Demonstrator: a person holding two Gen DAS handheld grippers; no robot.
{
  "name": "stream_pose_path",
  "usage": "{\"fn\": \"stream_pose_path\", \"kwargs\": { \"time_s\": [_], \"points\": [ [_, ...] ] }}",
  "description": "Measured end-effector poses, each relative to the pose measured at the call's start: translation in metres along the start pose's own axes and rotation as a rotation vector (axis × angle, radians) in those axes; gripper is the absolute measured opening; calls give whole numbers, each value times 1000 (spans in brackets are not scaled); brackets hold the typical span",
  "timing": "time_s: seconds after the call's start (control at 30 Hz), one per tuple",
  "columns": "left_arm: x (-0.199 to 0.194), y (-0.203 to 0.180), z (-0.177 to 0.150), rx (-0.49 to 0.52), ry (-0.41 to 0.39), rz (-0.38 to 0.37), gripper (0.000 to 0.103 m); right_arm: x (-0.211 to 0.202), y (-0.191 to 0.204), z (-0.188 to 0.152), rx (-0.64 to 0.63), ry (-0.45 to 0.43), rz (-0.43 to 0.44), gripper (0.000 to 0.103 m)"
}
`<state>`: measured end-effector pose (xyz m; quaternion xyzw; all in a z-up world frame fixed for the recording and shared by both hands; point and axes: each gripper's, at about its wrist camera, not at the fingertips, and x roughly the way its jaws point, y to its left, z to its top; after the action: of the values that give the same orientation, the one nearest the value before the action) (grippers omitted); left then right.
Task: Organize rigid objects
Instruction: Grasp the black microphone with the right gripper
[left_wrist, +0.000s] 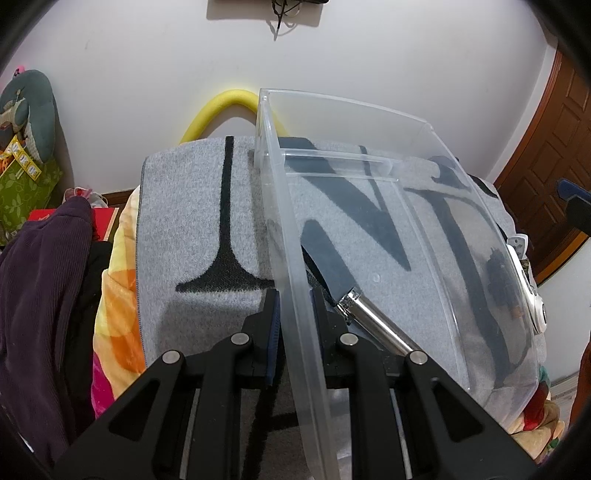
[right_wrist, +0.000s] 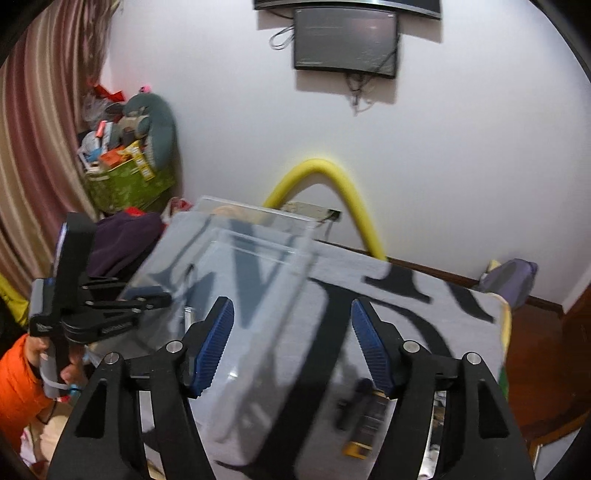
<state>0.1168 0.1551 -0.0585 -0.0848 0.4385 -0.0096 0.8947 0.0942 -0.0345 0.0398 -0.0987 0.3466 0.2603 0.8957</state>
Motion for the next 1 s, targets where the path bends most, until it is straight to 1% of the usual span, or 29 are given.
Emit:
{"fn": "stream_pose_path", "kwargs": {
  "time_s": [0.1, 0.23, 0.4, 0.53, 0.6, 0.73, 0.83, 1.0],
  "points": [
    [0, 0, 0, -1, 0, 0, 15, 3, -14, -7, 22, 23, -28, 63],
    [0, 0, 0, 2, 2, 2, 15, 20, -36, -30, 56, 89, -50, 63],
    [1, 0, -1, 3, 2, 4, 15, 47, -51, -59, 92, 181, -46, 62],
    [1, 0, -1, 4, 5, 4, 15, 65, -57, -75, 108, 233, -30, 54],
    [2, -1, -1, 5, 6, 5, 15, 72, -58, -81, 114, 252, -26, 52],
    [2, -1, -1, 4, 6, 4, 15, 76, -54, -83, 86, 250, -31, 51],
    [1, -1, -2, 0, 6, 2, 15, 78, -49, -83, 70, 250, -34, 40],
    [1, 0, -2, -2, 6, 0, 15, 83, -51, -84, 87, 267, -29, 40]
  ]
}}
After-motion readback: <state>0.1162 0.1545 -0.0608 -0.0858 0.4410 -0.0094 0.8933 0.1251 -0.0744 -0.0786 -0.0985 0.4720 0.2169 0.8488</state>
